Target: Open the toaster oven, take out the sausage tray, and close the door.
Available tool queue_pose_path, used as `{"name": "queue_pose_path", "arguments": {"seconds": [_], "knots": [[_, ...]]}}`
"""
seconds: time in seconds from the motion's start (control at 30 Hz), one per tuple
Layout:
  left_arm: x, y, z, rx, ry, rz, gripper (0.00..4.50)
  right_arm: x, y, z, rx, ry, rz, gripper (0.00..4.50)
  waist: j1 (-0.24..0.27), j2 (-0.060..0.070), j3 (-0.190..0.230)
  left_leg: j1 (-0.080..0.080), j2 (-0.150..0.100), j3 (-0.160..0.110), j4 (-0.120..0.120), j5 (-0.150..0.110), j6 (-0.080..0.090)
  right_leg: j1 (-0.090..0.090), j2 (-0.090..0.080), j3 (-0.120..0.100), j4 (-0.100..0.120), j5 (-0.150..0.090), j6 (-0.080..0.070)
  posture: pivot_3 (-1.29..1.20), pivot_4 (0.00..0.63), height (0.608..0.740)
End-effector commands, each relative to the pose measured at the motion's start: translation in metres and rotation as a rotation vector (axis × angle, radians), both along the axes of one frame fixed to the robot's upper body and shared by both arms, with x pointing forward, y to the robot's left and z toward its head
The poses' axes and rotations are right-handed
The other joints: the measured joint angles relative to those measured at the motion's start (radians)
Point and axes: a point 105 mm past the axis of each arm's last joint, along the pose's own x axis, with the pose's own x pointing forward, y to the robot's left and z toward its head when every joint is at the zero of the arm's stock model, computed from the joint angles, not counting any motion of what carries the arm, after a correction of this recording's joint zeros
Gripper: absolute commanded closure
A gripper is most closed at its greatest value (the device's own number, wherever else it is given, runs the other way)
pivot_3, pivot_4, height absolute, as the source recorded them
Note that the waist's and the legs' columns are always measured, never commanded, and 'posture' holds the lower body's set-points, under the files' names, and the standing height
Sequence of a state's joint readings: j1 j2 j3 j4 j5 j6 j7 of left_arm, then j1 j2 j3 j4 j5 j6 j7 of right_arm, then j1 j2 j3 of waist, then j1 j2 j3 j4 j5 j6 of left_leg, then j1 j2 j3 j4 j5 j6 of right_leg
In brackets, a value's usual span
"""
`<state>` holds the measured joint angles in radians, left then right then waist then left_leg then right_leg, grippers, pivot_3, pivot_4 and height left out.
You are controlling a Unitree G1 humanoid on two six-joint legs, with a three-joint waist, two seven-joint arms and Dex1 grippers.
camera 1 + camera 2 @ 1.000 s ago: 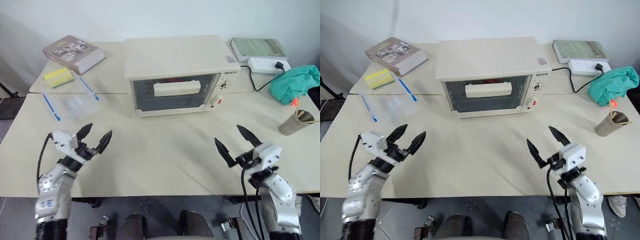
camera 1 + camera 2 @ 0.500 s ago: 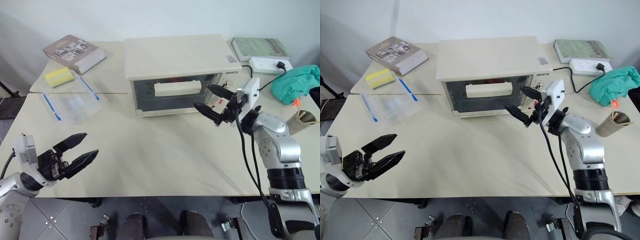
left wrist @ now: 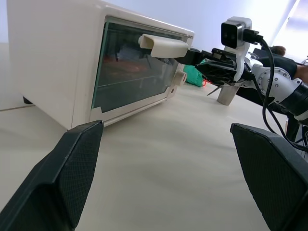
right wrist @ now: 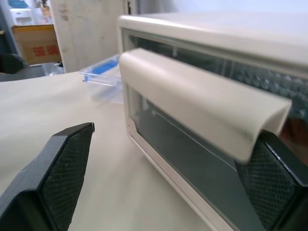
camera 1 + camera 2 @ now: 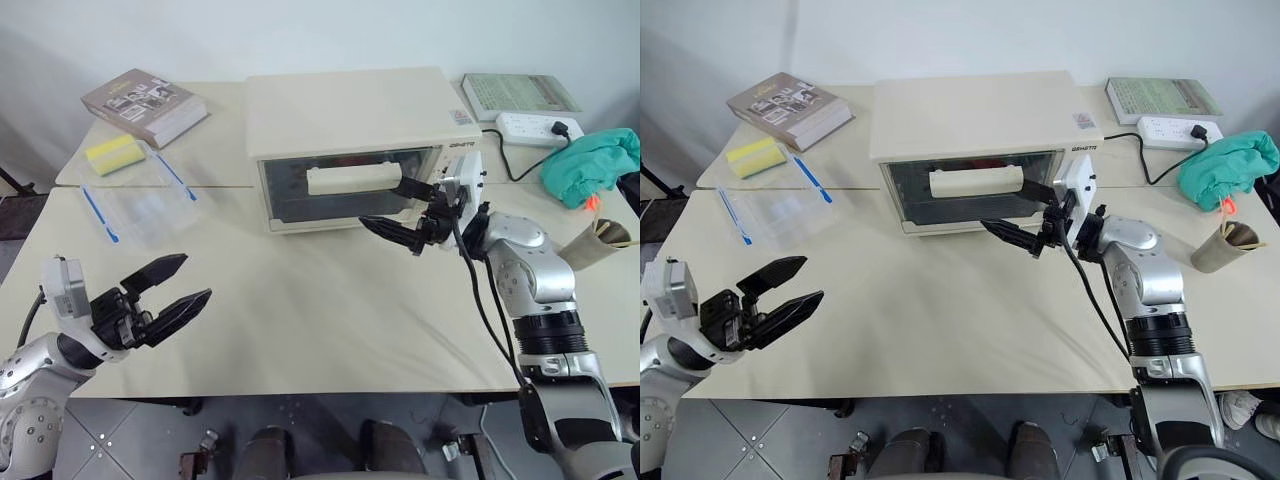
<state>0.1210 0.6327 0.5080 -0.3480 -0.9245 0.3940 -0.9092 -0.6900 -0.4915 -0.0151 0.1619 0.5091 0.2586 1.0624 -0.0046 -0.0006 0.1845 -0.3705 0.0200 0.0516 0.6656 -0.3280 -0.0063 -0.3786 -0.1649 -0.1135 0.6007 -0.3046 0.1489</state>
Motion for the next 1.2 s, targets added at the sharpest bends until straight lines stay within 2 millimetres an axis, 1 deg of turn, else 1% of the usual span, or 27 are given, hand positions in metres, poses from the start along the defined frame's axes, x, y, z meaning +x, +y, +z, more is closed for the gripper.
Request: {"name": "queue_pose_path", "arguments": {"seconds": [0.03,0.13,0.27,0.3,0.37,0.47,0.53,0.6,0.63,0.67,0.77,0.87,0.97,1.03,1.13,1.2], "knots": [[0.000,-0.002,0.010,0.021,-0.055,-0.006,0.02,-0.022,0.003,0.007,-0.049,-0.106,0.092,0.00,0.000,0.000,0.000,0.000,0.000,0.000,0.000,0.000,0.000,0.000,0.000,0.000,0.000,0.000,0.000,0.00,0.150,0.740],[0.006,-0.002,0.013,0.043,-0.059,-0.017,0.02,-0.039,-0.001,-0.017,-0.205,-0.156,0.146,0.00,0.003,0.000,0.000,0.000,0.000,0.000,-0.001,-0.001,-0.001,0.000,0.000,-0.001,0.000,0.000,0.000,0.00,0.150,0.740],[0.019,-0.008,0.021,0.019,-0.058,-0.061,0.02,-0.046,-0.009,-0.031,-0.263,-0.225,0.120,0.00,0.003,0.000,0.000,0.000,0.000,0.000,-0.001,-0.001,-0.001,0.000,0.000,-0.002,0.000,0.000,0.000,0.00,0.150,0.740],[0.025,-0.011,0.024,0.005,-0.066,-0.068,0.20,-0.046,-0.011,-0.034,-0.275,-0.240,0.109,0.00,0.002,0.000,0.000,0.000,0.000,0.001,0.000,-0.001,-0.001,0.000,0.000,-0.002,0.000,0.000,0.000,0.00,0.150,0.740],[0.036,-0.017,0.029,-0.001,-0.086,-0.076,0.61,-0.046,-0.012,-0.039,-0.289,-0.265,0.091,0.00,0.003,0.000,0.000,0.000,0.000,0.001,0.000,-0.001,-0.001,0.000,0.000,-0.002,0.000,0.000,0.000,0.00,0.150,0.740],[0.049,-0.024,0.034,-0.004,-0.111,-0.081,1.51,-0.045,-0.013,-0.042,-0.297,-0.299,0.070,0.00,0.003,0.000,0.000,0.000,0.000,0.001,0.000,-0.001,-0.001,0.000,0.000,-0.002,0.000,0.000,0.000,0.00,0.150,0.740],[0.074,-0.039,0.039,-0.016,-0.131,-0.074,2.21,-0.042,-0.014,-0.044,-0.290,-0.322,0.042,0.00,0.005,-0.001,0.000,0.000,0.000,0.001,0.000,-0.001,-0.001,0.000,0.000,-0.002,0.000,0.000,0.001,0.00,0.150,0.740],[0.090,-0.052,0.043,-0.010,-0.146,-0.078,2.82,-0.042,-0.014,-0.046,-0.288,-0.335,0.032,0.00,0.011,-0.001,0.001,0.000,0.000,-0.001,0.001,-0.001,-0.001,0.001,0.000,-0.004,0.000,0.000,0.001,0.00,0.150,0.740],[0.095,-0.059,0.042,-0.003,-0.144,-0.094,3.11,-0.042,-0.014,-0.046,-0.289,-0.336,0.031,0.00,0.010,-0.001,0.001,0.000,0.000,0.000,0.002,-0.001,-0.001,0.001,0.000,-0.004,0.000,0.000,0.001,0.00,0.150,0.740],[0.101,-0.067,0.041,-0.004,-0.136,-0.108,3.48,-0.042,-0.014,-0.047,-0.290,-0.335,0.032,0.00,0.008,-0.001,0.001,0.000,0.000,0.000,0.002,-0.001,-0.001,0.001,0.000,-0.004,0.000,0.001,0.001,0.00,0.150,0.740],[0.113,-0.083,0.037,0.016,-0.130,-0.127,4.43,-0.042,-0.015,-0.047,-0.292,-0.346,0.018,0.00,0.002,-0.001,0.001,0.000,0.000,0.000,0.001,-0.001,-0.001,0.001,0.000,-0.004,-0.001,0.001,0.002,0.00,0.150,0.740],[0.122,-0.098,0.028,0.058,-0.121,-0.138,4.47,-0.041,-0.018,-0.048,-0.300,-0.357,-0.001,0.00,0.001,-0.001,0.001,0.000,0.000,0.000,0.000,-0.001,-0.001,0.001,0.000,-0.006,-0.001,0.001,0.002,0.00,0.150,0.740],[0.119,-0.109,0.020,0.071,-0.103,-0.201,4.47,-0.045,-0.024,-0.051,-0.310,-0.352,-0.027,0.00,0.004,-0.001,0.001,0.000,0.000,0.000,0.000,-0.001,-0.001,0.001,0.000,-0.006,-0.001,0.001,0.002,0.00,0.150,0.740],[0.116,-0.112,0.016,0.075,-0.093,-0.234,4.47,-0.048,-0.028,-0.052,-0.314,-0.347,-0.041,0.00,0.006,-0.002,0.001,-0.001,0.000,0.000,0.001,-0.001,-0.001,0.001,0.000,-0.006,-0.001,0.001,0.002,0.00,0.150,0.740],[0.113,-0.114,0.009,0.096,-0.073,-0.250,4.47,-0.053,-0.040,-0.058,-0.323,-0.321,-0.090,0.00,0.009,-0.002,0.001,-0.001,0.000,0.000,0.002,-0.001,-0.001,0.001,0.000,-0.006,-0.001,0.001,0.002,0.00,0.150,0.740],[0.108,-0.115,-0.003,0.149,-0.056,-0.280,4.47,-0.064,-0.065,-0.071,-0.335,-0.262,-0.188,0.00,0.019,-0.002,0.001,-0.001,0.000,0.000,0.002,-0.001,-0.001,0.002,0.000,-0.006,-0.002,0.001,0.002,0.00,0.150,0.740]]}}
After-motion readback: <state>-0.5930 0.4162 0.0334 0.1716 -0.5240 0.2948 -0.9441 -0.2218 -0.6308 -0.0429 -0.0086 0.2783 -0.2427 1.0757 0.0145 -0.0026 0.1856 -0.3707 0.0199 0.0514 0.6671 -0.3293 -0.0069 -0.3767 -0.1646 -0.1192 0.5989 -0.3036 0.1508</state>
